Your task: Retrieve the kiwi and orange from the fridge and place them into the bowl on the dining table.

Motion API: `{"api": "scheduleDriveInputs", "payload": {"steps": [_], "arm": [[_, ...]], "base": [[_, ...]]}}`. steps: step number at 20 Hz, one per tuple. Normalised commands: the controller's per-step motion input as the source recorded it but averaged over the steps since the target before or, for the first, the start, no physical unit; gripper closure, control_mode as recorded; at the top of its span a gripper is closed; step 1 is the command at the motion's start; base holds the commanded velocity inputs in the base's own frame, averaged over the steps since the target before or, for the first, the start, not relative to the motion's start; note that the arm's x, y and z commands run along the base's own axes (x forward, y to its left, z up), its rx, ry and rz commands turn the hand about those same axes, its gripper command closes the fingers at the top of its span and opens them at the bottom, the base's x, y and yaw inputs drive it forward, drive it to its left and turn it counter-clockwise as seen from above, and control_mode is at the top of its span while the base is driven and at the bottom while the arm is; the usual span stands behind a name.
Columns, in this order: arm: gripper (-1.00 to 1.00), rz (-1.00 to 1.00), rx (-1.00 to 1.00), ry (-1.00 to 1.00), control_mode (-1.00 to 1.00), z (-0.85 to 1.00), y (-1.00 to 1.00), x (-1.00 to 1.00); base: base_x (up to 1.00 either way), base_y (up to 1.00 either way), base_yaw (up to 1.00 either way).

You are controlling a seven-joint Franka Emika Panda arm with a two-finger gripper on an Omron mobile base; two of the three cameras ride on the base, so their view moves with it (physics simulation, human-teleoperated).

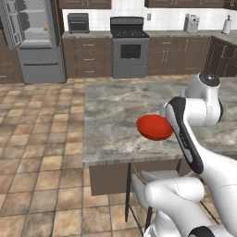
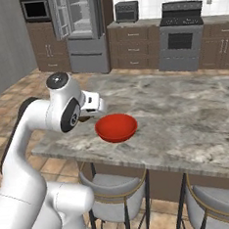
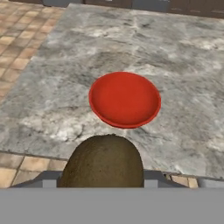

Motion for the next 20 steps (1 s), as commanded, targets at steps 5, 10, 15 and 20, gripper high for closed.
{"api": "scheduleDriveInputs", "payload": {"steps": [5, 10, 15, 20], "arm": [[1.0, 0.0, 0.0, 0.0, -1.0, -0.35, -0.04, 0.45], [1.0, 0.0, 0.0, 0.0, -1.0, -0.29, -0.05, 0.41], [1.0, 0.0, 0.0, 0.0, -1.0, -0.26, -0.07, 0.38], [1.0, 0.0, 0.0, 0.0, -1.0, -0.25, -0.09, 0.34]], "base": [[0.0, 0.0, 0.0], [0.0, 0.0, 0.0], [0.0, 0.0, 0.0], [0.0, 0.0, 0.0]]}}
